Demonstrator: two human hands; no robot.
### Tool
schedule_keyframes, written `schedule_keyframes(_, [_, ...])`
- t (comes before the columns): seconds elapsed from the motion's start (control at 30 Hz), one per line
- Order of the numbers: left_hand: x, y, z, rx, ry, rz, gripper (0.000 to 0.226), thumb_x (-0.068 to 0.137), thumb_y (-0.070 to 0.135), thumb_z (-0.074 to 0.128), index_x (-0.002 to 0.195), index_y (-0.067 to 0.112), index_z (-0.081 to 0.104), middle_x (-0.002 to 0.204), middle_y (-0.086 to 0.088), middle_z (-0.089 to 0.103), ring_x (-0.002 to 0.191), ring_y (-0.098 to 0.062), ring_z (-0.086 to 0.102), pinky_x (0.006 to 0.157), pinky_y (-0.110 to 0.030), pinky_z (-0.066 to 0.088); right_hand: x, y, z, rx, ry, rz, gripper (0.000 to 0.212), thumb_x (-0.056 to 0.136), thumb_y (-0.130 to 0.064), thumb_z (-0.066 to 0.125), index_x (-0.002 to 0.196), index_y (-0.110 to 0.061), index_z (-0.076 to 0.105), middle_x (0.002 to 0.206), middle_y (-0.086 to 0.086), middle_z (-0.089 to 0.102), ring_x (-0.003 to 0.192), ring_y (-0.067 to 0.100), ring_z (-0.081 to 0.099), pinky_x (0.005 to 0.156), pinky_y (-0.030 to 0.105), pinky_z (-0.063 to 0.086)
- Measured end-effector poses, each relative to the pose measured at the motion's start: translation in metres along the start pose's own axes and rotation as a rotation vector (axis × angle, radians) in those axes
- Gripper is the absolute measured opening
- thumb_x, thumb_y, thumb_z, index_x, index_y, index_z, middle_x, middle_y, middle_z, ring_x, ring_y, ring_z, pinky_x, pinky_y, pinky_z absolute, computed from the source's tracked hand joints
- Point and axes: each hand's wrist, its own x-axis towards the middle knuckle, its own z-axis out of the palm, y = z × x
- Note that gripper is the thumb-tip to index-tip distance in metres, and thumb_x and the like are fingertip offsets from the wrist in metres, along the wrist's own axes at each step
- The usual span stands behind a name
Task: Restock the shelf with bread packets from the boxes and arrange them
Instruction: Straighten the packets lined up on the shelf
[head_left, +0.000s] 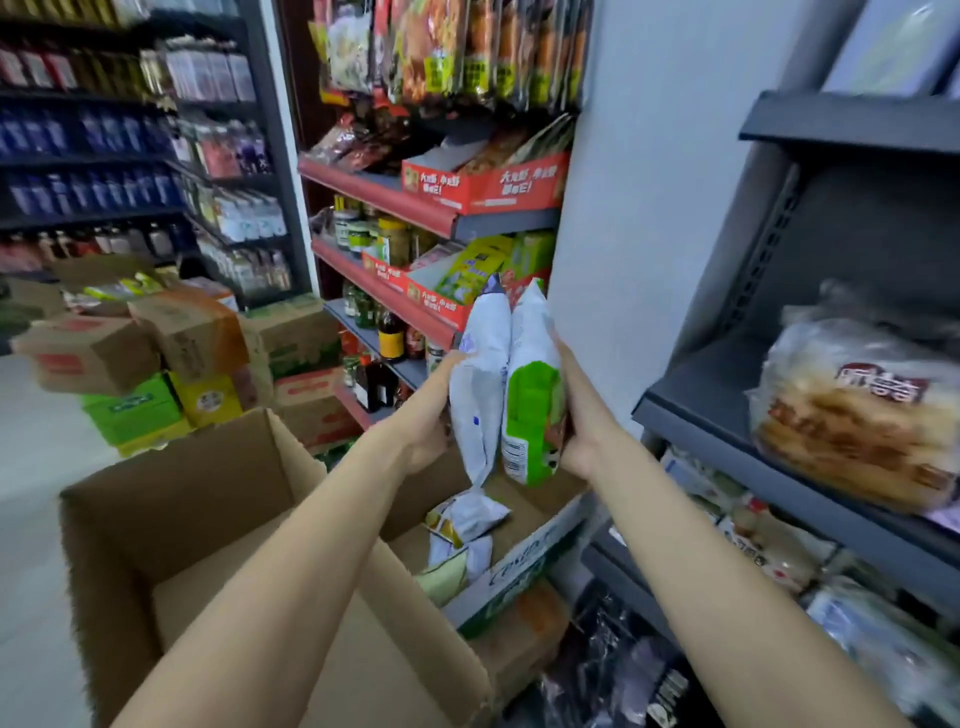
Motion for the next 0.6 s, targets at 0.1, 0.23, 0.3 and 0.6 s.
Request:
schedule_keyframes(0.1, [-0.021,0.015,0.026,0.110,-0.109,-0.010,0.024,0.092,0.023,0.044,0.068,0.015,0.046,0.063,-0.003,0.046,0.061,-0.018,0.042,0.058,-0.029,0.032,-0.032,-0.020,-0.015,-0.093,0.157,-0.180,0.083,0.065,-0.063,0.071,0.134,-0.022,0.048,0.120,0.002,0.066,0.102,0.018,0.067,0.088,0.036,0.054])
schedule_keyframes(0.23, [-0.055,0.030,0.087,0.130,-0.380,0.082,0.038,0.094,0.050,0.042,0.096,0.021,0.068,0.083,-0.003,0.073,0.076,-0.020,0.070,0.069,-0.031,0.057,-0.077,-0.044,-0.040,-0.199,0.369,-0.366,0.106,0.054,-0.064,0.075,0.142,-0.035,0.024,0.135,0.004,0.051,0.114,0.023,0.058,0.097,0.042,0.049])
schedule_keyframes(0.3, [-0.068,0.030,0.115,0.151,-0.465,0.136,0.033,0.090,0.054,0.047,0.096,0.030,0.068,0.092,-0.001,0.075,0.089,-0.020,0.071,0.087,-0.038,0.056,-0.104,-0.055,-0.053,-0.205,0.379,-0.417,0.113,0.044,-0.068,0.076,0.141,-0.041,0.022,0.124,0.002,0.053,0.098,0.020,0.059,0.081,0.039,0.051])
schedule_keyframes(0.6, [-0.124,0.016,0.249,0.416,-0.575,0.315,0.035,0.075,0.050,0.070,0.094,0.021,0.066,0.078,0.007,0.075,0.065,-0.009,0.071,0.060,-0.021,0.053,-0.254,-0.080,-0.147,0.024,0.415,-0.621,0.024,0.094,-0.021,0.043,0.112,-0.008,0.051,0.054,-0.005,0.064,0.043,0.005,0.060,0.042,0.014,0.046])
